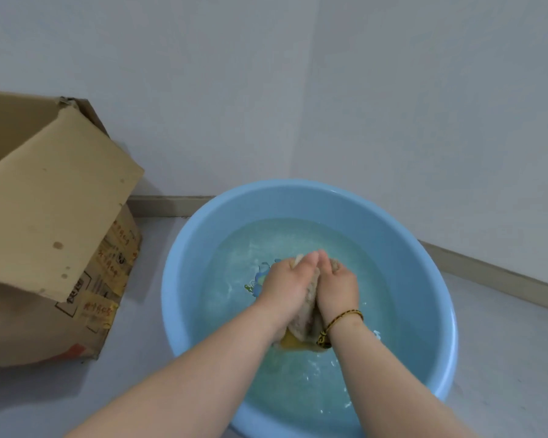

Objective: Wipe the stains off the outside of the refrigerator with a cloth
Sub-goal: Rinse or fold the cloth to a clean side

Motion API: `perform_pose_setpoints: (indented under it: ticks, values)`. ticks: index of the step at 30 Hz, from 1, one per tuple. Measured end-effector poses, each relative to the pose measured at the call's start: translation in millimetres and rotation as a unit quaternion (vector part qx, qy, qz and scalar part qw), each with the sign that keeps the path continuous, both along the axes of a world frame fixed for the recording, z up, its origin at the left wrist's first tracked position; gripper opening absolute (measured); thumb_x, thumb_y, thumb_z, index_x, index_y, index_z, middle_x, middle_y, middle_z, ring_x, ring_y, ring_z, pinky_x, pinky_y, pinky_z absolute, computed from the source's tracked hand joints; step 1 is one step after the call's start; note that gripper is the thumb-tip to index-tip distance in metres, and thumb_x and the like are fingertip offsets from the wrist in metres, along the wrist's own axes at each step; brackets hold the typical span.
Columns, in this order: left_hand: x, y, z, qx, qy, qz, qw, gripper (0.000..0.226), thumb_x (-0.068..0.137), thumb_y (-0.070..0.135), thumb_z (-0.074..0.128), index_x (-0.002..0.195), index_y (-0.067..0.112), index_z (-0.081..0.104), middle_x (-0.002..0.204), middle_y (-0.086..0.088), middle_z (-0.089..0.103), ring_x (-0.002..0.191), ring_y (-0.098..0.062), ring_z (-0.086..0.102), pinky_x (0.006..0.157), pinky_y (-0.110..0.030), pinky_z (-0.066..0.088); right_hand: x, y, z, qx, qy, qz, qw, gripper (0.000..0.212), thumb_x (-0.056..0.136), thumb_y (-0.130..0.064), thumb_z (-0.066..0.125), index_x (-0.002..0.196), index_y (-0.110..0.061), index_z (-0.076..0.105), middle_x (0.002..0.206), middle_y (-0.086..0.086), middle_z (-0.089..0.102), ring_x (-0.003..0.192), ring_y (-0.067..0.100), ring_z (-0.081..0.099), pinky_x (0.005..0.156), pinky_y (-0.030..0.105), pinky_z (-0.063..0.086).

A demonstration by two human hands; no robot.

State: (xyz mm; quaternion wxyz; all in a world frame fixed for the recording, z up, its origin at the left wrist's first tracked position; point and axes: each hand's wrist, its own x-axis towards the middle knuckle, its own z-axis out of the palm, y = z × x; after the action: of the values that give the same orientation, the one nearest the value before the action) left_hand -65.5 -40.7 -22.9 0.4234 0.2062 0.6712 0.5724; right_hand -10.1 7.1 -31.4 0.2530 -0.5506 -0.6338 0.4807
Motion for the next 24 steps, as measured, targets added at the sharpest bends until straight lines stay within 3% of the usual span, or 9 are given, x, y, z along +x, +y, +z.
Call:
perform_pose_setpoints:
  ticks: [2,4,8,11,13,17,20,22,24]
  values:
    - [4,2,0,0.024,-0.033,-0.04,0.998,0.029,0.09,0.034,0.051,0.065,0.019,0.051,0.073,-0.004,0.059,0.076,-0.021,0.057,0.076,-0.032,0.046,10,13,-4,-0.031,-0.032,-0.019,0.999,0.042,0.097,-0.034,0.036,0.084,-0.004,0.062,0.097,0.018,0.062,0.094,0.03,0.054,0.079,0.03,0.037]
    - [-10,1,-7,0.012,-0.034,-0.018,0.999,0.028,0.09,0.037,0.052,0.072,0.016,0.048,0.082,-0.007,0.057,0.08,-0.021,0.057,0.076,-0.031,0.046,17,22,-8,-0.069,-0.032,-0.01,0.997,0.041,0.096,-0.035,0.038,0.106,-0.002,0.06,0.106,0.016,0.058,0.107,0.029,0.053,0.088,0.03,0.038]
    - [-36,-3,-31,-0.079,0.025,-0.042,0.996,0.02,0.087,0.028,0.058,0.076,0.012,0.053,0.08,-0.008,0.055,0.076,-0.019,0.052,0.061,-0.023,0.04,28,24,-24,-0.166,-0.012,0.058,0.984,0.01,0.09,-0.017,0.052,0.085,-0.009,0.054,0.081,0.006,0.053,0.079,0.021,0.051,0.068,0.025,0.042]
    - [-43,-2,-43,-0.154,0.056,-0.041,0.986,0.015,0.085,0.023,0.063,0.078,0.011,0.06,0.08,-0.004,0.06,0.082,-0.021,0.057,0.064,-0.02,0.044,30,24,-38,-0.112,-0.149,0.133,0.973,0.026,0.087,-0.008,0.051,0.063,-0.014,0.042,0.062,0.0,0.043,0.057,0.012,0.04,0.049,0.018,0.034]
    - [-48,-3,-50,-0.227,0.108,-0.046,0.967,0.026,0.084,0.029,0.063,0.091,0.004,0.061,0.092,-0.01,0.06,0.089,-0.025,0.057,0.074,-0.025,0.043,28,23,-42,-0.09,-0.224,0.172,0.955,0.035,0.087,-0.01,0.052,0.058,-0.014,0.033,0.059,0.0,0.037,0.054,0.013,0.036,0.048,0.02,0.028]
    - [-50,-11,-49,-0.344,0.2,-0.082,0.914,0.032,0.089,0.037,0.054,0.091,0.005,0.053,0.107,-0.016,0.058,0.099,-0.03,0.055,0.078,-0.028,0.04,22,21,-46,-0.072,-0.319,0.205,0.923,0.036,0.088,-0.012,0.051,0.057,-0.012,0.034,0.059,0.001,0.036,0.059,0.017,0.04,0.046,0.018,0.027]
    - [-45,-9,-49,-0.298,0.13,-0.037,0.945,0.045,0.09,0.035,0.053,0.115,-0.003,0.052,0.118,-0.018,0.057,0.109,-0.031,0.054,0.086,-0.03,0.042,22,17,-42,-0.099,-0.234,0.151,0.955,0.034,0.087,-0.006,0.051,0.055,-0.012,0.04,0.057,0.002,0.039,0.052,0.014,0.036,0.047,0.021,0.03]
    - [-42,-7,-48,-0.231,0.046,0.012,0.972,0.04,0.089,0.034,0.055,0.108,-0.001,0.055,0.111,-0.018,0.06,0.098,-0.029,0.056,0.079,-0.029,0.042,25,15,-33,-0.14,-0.084,0.083,0.983,0.026,0.085,-0.001,0.054,0.061,-0.009,0.051,0.059,0.005,0.047,0.053,0.015,0.043,0.051,0.023,0.037]
    - [-39,-7,-41,-0.175,-0.023,0.05,0.983,0.037,0.087,0.037,0.056,0.101,0.002,0.058,0.112,-0.018,0.062,0.097,-0.029,0.059,0.081,-0.031,0.044,28,11,-17,-0.154,0.043,0.028,0.987,0.017,0.084,0.002,0.057,0.07,-0.009,0.058,0.063,0.003,0.054,0.056,0.014,0.05,0.049,0.018,0.043]
